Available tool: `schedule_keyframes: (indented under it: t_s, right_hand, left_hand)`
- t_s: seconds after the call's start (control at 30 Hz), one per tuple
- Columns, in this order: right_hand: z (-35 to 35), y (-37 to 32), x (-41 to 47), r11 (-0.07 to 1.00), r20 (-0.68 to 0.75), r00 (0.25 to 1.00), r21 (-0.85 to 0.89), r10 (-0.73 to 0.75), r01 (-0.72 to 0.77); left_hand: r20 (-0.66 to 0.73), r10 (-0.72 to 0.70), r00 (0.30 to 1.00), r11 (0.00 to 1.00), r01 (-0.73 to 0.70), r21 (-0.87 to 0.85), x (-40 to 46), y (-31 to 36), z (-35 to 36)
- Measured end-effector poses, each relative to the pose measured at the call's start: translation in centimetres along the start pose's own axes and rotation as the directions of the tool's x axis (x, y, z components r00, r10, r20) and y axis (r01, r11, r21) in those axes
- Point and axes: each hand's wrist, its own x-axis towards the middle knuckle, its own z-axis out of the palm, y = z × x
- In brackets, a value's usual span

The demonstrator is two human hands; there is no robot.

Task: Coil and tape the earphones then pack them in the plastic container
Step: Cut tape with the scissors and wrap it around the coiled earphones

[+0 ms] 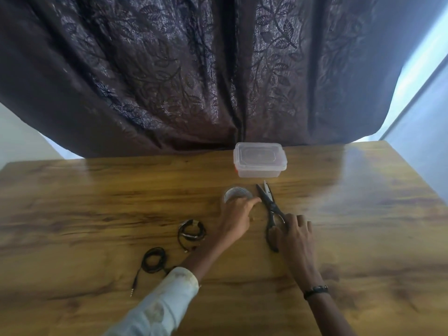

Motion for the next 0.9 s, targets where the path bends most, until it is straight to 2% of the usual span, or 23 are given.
schedule_keyframes:
  t_s: [0.07, 0.2, 0.3, 0.4, 0.5, 0.57, 0.7, 0.9]
  right_hand:
    - [0.1, -0.2, 0.4, 0.991, -0.012, 0.991, -0.026, -0.130, 0.129]
    - [-1.5, -2.9, 0.8, 0.915, -0.104, 0.981, 0.358, -0.161, 0.188]
    - [-2.3, -4.1, 1.5, 0.818, -0.155, 0.958, 0.499, -0.242, 0.287]
    - [-3.1, -4.8, 1.7, 0.729, -0.203, 0.926, 0.572, -0.319, 0.376]
    - [-3.3, -5.2, 1.8, 0.705, -0.210, 0.898, 0.560, -0.388, 0.435]
    - [-3.4, -5.2, 1.9, 0.705, -0.220, 0.875, 0.522, -0.432, 0.480]
    - [-3.7, -5.6, 2.1, 0.714, -0.253, 0.823, 0.411, -0.508, 0.567]
    - [-4.2, -6.2, 2.5, 0.714, -0.174, 0.749, 0.228, -0.639, 0.662]
  left_hand:
    - [-0.025, -0.040, 0.999, 0.996, 0.038, -0.078, -0.2, 0.0, -0.2]
    - [-0.091, -0.171, 0.981, 0.930, 0.130, -0.344, -1.1, 0.1, -1.2]
    - [-0.079, -0.260, 0.962, 0.794, 0.166, -0.585, -2.0, 0.0, -2.0]
    - [-0.021, -0.345, 0.939, 0.629, 0.214, -0.748, -3.2, 0.0, -2.6]
    - [0.040, -0.403, 0.914, 0.487, 0.252, -0.836, -4.5, -0.1, -2.6]
    - [0.070, -0.425, 0.902, 0.444, 0.275, -0.853, -5.0, -0.2, -2.3]
    - [0.083, -0.443, 0.893, 0.435, 0.295, -0.851, -5.4, -0.4, -2.0]
    - [0.122, -0.467, 0.876, 0.446, 0.352, -0.823, -5.4, -0.7, -2.3]
